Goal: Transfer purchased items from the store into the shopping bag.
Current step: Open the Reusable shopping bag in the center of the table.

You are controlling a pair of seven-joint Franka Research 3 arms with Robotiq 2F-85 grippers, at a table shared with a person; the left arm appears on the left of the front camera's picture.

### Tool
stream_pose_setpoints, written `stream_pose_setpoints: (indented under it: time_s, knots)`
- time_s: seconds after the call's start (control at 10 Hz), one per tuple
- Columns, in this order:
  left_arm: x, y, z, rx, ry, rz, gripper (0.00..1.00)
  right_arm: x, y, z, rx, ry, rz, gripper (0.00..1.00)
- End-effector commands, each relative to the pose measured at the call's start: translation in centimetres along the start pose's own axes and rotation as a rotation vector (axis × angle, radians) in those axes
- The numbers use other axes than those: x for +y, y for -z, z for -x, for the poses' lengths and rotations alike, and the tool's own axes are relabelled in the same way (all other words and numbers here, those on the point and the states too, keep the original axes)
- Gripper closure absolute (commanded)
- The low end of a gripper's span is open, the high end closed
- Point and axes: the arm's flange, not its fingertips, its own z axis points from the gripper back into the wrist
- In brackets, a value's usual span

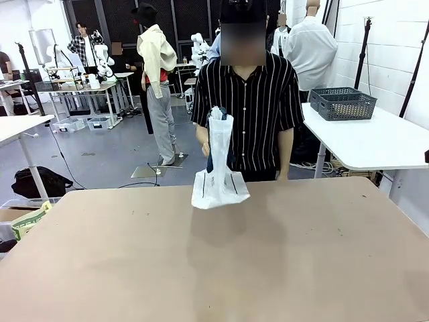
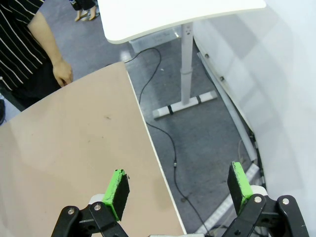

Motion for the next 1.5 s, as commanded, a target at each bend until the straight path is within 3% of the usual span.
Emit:
stream_pose_setpoints:
  time_s: [0.0, 1.4]
  knots:
    - [-0.11, 0.01, 0.1, 0.008, 0.012, -0.003, 0.0, -0.14, 0.1, -0.09, 0.007, -0.001, 0.001, 0.0]
    - [-0.11, 0.01, 0.1, 0.008, 0.012, -0.003, 0.0, -0.14, 0.1, -0.09, 0.007, -0.001, 0.001, 0.0]
